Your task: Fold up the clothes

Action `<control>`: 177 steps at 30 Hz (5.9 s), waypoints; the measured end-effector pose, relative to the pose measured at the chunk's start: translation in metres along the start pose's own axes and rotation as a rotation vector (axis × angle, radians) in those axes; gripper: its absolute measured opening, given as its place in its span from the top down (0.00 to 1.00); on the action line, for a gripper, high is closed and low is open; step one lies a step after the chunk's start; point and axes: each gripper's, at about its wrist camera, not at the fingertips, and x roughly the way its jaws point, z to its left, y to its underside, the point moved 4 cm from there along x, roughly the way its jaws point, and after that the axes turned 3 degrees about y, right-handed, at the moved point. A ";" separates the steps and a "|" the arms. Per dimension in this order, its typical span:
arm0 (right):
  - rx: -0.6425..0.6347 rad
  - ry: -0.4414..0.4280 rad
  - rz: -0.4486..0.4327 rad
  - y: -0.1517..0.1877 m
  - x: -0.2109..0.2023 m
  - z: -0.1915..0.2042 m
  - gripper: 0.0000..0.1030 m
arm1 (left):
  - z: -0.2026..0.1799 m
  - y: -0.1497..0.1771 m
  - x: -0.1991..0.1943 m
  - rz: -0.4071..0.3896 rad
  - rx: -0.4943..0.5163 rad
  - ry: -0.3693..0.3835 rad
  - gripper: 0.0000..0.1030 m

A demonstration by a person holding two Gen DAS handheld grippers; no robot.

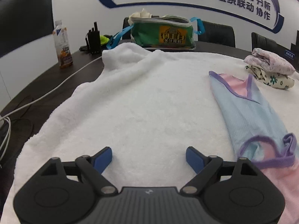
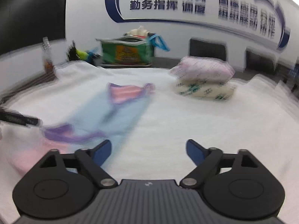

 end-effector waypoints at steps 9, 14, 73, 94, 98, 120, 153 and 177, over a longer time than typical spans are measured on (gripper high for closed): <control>0.068 0.040 0.115 0.016 0.043 -0.038 0.00 | 0.004 0.006 0.005 -0.008 -0.021 0.020 0.00; 0.087 0.027 0.149 0.020 0.049 -0.040 0.00 | 0.005 0.006 0.005 -0.009 -0.021 0.022 0.00; 0.167 -0.008 0.147 0.023 0.044 -0.048 0.01 | 0.004 0.006 0.005 -0.008 -0.025 0.019 0.00; 0.162 -0.010 0.142 0.023 0.043 -0.047 0.01 | 0.003 0.006 0.005 -0.007 -0.026 0.016 0.00; 0.083 -0.090 0.010 0.016 0.004 -0.028 0.20 | -0.007 0.013 -0.020 -0.049 0.035 0.168 0.00; -0.246 -0.462 0.028 0.055 -0.041 0.056 0.71 | -0.057 0.056 -0.069 0.007 0.390 0.619 0.48; 0.037 -0.407 0.093 -0.062 0.037 -0.002 0.89 | -0.066 -0.068 0.033 0.272 -0.141 0.641 0.62; 0.221 -0.583 0.255 -0.009 0.045 -0.015 0.82 | -0.066 -0.023 0.002 0.177 -0.180 0.641 0.60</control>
